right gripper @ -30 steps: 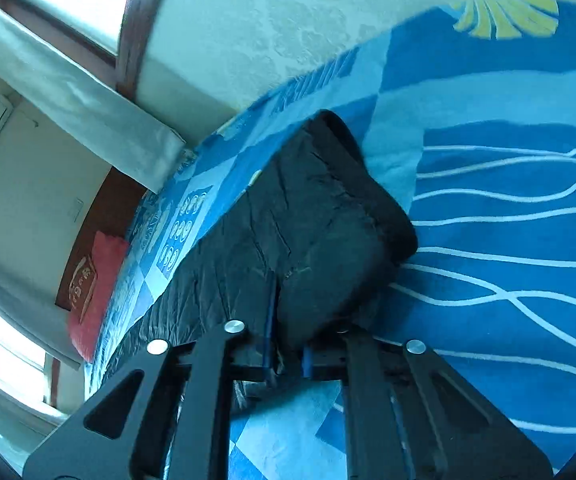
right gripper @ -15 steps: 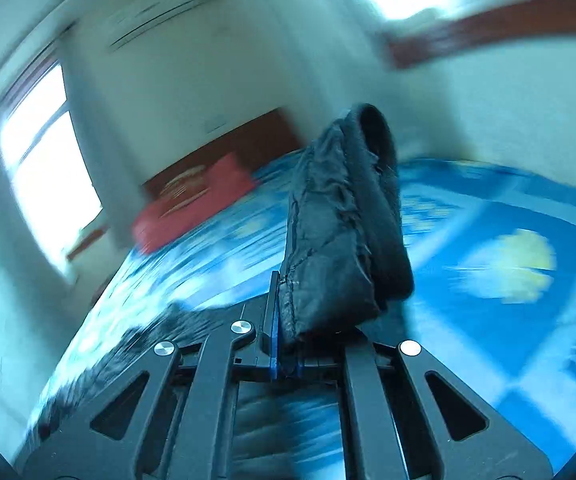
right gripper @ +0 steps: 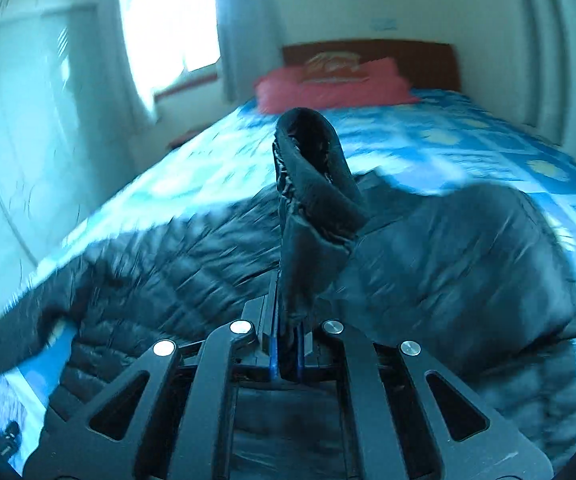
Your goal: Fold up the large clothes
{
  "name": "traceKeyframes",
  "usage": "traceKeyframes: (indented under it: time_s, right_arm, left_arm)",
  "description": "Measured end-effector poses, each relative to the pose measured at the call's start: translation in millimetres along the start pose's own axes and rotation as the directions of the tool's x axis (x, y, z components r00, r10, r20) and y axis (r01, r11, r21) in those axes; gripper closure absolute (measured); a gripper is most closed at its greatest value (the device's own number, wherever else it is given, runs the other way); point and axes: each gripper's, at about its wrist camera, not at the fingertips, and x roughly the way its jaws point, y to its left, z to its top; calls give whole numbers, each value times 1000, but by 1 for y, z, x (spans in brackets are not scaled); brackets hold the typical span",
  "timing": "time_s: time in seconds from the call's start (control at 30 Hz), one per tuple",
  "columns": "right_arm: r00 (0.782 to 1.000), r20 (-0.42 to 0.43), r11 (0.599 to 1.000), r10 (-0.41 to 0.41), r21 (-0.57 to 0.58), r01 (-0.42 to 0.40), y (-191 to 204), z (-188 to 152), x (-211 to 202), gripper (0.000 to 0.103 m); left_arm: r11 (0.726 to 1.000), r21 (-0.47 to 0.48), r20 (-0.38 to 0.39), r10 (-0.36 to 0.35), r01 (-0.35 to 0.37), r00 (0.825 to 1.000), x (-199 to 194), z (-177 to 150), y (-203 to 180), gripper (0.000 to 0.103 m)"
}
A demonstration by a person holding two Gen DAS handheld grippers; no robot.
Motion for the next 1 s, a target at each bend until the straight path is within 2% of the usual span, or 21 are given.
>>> traceKeyframes:
  time_s: [0.1,0.17,0.27,0.33,0.4,0.53,0.63,0.67,0.7,0.73,0.8,0.9,0.97,1.0]
  right_arm:
    - [998,-59,999,13,-41,-16,30,-3,29,96]
    - [995,-97,998,11,-63,-17,40,-9,43,90]
    - [988,-150,996,32,-76,-44,54,-15,58,73]
    - [981,-180,993,67,-80,-83,60,-18,60,46]
    - [978,-172,988,120,-73,-134,63,-18,54,38]
    - [977,-112,980,180,-65,-188,40,-8,10,38]
    - [989,-52,989,137,-43,-139,-8,8,-18,39]
    - [995,-29,995,92,-23,-93,-38,15,-25,41]
    - [998,-20,999,53,-11,-53,-60,19,-27,51]
    - [1000,-16,1000,-18,24,18,-96,27,-29,66]
    - [994,-17,987,-109,114,110,-155,35,-30,84]
    - [969,-40,924,-242,297,243,-249,34,-35,86]
    - [962,-83,890,-258,367,271,-288,23,-32,87]
    - [963,-102,887,-249,375,269,-296,16,-29,87]
  left_arm:
    - [1000,-1,1,-1,1,1000,0,0,1,4]
    - [1000,0,1,0,0,1000,0,0,0,4]
    - [1000,0,1,-1,1,1000,0,0,0,4]
    - [1000,0,1,0,0,1000,0,0,0,4]
    - [1000,0,1,0,0,1000,0,0,1,4]
    - [1000,0,2,0,0,1000,0,0,0,4]
    - [1000,1,2,1,-1,1000,0,0,0,4]
    - [1000,1,2,1,-1,1000,0,0,0,4]
    - [1000,1,2,2,-2,1000,0,0,0,4]
    - [1000,2,2,2,-2,1000,0,0,0,4]
    - [1000,3,3,4,-4,1000,0,0,0,4]
    - [1000,5,3,6,-6,1000,0,0,0,4]
    - [1000,6,3,8,-8,1000,0,0,-1,4]
    - [1000,7,4,9,-9,1000,0,0,-1,4]
